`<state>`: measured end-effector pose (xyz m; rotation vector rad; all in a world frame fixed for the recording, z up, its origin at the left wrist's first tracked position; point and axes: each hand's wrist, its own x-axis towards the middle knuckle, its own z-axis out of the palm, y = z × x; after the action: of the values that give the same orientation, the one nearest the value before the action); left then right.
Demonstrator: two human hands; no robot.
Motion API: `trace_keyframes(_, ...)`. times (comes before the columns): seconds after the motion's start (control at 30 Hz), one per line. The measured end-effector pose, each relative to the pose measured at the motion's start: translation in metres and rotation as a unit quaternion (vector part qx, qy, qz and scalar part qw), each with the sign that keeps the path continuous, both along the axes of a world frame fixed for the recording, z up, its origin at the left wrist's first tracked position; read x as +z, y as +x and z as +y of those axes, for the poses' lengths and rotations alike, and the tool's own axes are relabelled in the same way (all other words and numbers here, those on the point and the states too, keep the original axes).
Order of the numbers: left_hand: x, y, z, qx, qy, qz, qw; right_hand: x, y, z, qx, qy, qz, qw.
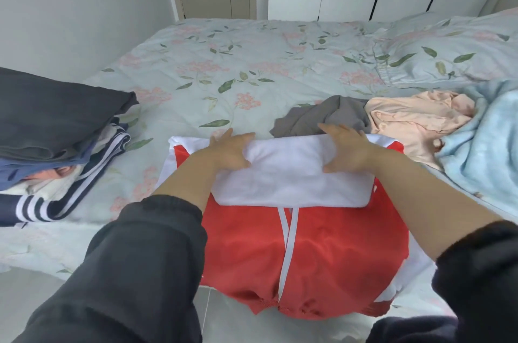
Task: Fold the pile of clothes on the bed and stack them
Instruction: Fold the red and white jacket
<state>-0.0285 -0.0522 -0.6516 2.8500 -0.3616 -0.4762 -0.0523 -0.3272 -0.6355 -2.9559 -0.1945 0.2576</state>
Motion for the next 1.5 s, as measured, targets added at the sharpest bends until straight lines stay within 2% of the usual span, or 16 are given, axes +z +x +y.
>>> trace_keyframes(0.07,0.011,0.013,0.003,-0.020,0.043,0.007,0.999,0.011,0.016,-0.005,0.013,-0.008,0.071,0.997)
trace_keyframes(0.13,0.023,0.023,0.006,-0.033,0.071,0.025,0.997,0.017,0.023,-0.006,0.009,-0.033,0.104,0.994)
trace_keyframes(0.27,0.033,0.028,0.019,-0.059,0.154,0.029,0.986,0.022,0.027,-0.005,0.030,-0.113,0.084,0.990)
trace_keyframes(0.4,0.045,0.027,0.026,-0.062,0.137,-0.003,0.989,0.038,0.027,-0.006,0.025,-0.127,0.055,0.990)
trace_keyframes(0.5,0.067,0.037,0.027,-0.061,0.126,-0.089,0.986,0.061,0.037,-0.009,0.033,-0.106,-0.030,0.993)
trace_keyframes(0.57,0.085,0.047,0.025,-0.038,0.146,-0.177,0.973,0.076,0.049,-0.012,-0.001,-0.091,-0.110,0.990)
trace_keyframes(0.67,0.107,0.063,0.018,0.002,0.177,-0.314,0.933,0.098,0.066,-0.008,-0.052,-0.105,-0.255,0.960)
trace_keyframes(0.77,0.116,0.079,0.015,0.037,0.178,-0.373,0.910,0.107,0.079,-0.007,-0.054,-0.145,-0.353,0.923)
trace_keyframes(0.93,0.092,0.075,0.005,0.035,0.176,-0.363,0.914,0.087,0.076,-0.010,-0.046,-0.189,-0.318,0.928)
trace_keyframes(1.17,0.072,0.040,0.016,0.019,0.172,-0.387,0.906,0.075,0.039,-0.014,-0.027,-0.182,-0.364,0.913)
trace_keyframes(1.37,0.073,0.025,0.028,-0.026,0.203,-0.362,0.910,0.081,0.022,-0.013,-0.021,-0.199,-0.316,0.927)
trace_keyframes(1.5,0.079,0.040,0.030,-0.028,0.187,-0.364,0.912,0.086,0.037,-0.016,-0.016,-0.215,-0.296,0.931)
